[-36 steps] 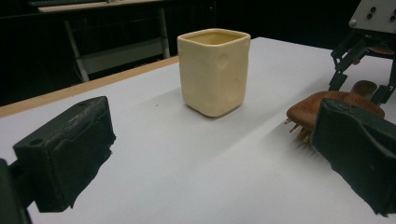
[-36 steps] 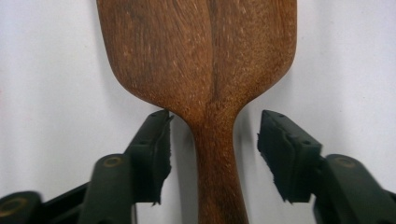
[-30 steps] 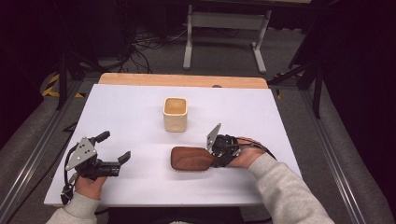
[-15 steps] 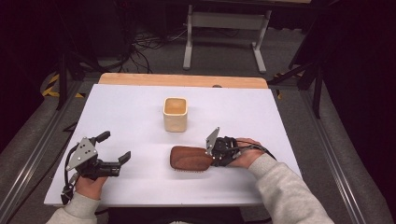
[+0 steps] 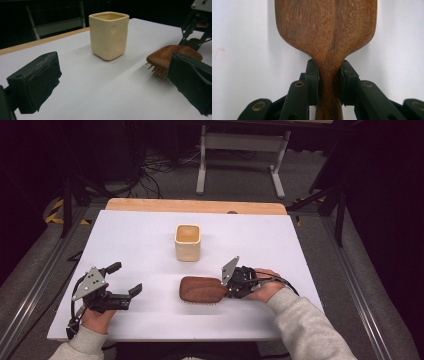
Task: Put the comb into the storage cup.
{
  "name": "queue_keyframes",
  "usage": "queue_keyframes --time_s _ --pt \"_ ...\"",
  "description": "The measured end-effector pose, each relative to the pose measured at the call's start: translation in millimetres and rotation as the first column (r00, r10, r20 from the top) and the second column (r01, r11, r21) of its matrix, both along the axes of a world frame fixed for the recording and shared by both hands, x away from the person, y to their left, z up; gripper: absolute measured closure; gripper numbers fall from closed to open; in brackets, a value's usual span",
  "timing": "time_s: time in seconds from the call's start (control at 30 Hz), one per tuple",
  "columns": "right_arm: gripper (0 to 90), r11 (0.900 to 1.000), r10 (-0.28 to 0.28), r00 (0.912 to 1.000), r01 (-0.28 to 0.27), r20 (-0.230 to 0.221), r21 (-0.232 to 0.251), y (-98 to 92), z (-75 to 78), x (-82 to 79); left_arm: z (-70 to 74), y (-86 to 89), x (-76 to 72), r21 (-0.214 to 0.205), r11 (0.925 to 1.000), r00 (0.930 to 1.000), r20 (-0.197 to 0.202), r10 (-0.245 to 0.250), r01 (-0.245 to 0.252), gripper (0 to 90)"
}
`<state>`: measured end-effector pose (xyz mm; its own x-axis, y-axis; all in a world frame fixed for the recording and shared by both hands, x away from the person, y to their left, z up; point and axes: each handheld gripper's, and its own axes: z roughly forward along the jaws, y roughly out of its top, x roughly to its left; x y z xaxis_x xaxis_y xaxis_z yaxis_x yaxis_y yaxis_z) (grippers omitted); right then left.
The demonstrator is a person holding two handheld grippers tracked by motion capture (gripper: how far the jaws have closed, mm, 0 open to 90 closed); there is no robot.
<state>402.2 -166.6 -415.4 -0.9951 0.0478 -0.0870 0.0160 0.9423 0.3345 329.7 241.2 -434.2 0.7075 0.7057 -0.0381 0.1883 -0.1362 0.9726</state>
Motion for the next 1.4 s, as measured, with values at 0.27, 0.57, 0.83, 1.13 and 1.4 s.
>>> queue_keyframes --time_s 0.27,0.57,0.83,1.13,1.4 --pt "72.8 0.9963 -0.008 0.9982 0.003 0.059 0.086 -3.6 17.3 -5.4 2.7 3.1 -0.9 -0.014 0.9996 0.9995 -0.021 -0.024 0.023 0.0" --pt "72.9 0.969 -0.06 0.9909 0.029 0.12 0.246 -12.3 35.0 -15.1 3.4 3.2 -4.7 0.02 0.9975 0.9977 -0.012 -0.067 0.067 0.3" --pt "72.8 0.9086 -0.151 0.9753 0.073 0.161 0.411 -22.7 38.4 -25.5 -0.1 4.4 -3.4 -0.028 0.9977 0.9981 0.009 -0.061 0.061 0.7" --pt "72.8 0.8328 -0.239 0.9519 0.099 0.192 0.545 -19.3 38.3 -38.6 -3.7 -0.2 -2.4 0.015 0.9986 0.9979 0.041 -0.051 0.05 4.0" --pt "72.8 0.7717 -0.288 0.939 0.111 0.188 0.626 -8.3 27.8 -44.9 -3.6 -0.2 -0.8 0.0 0.9964 0.996 0.028 -0.085 0.085 2.9"
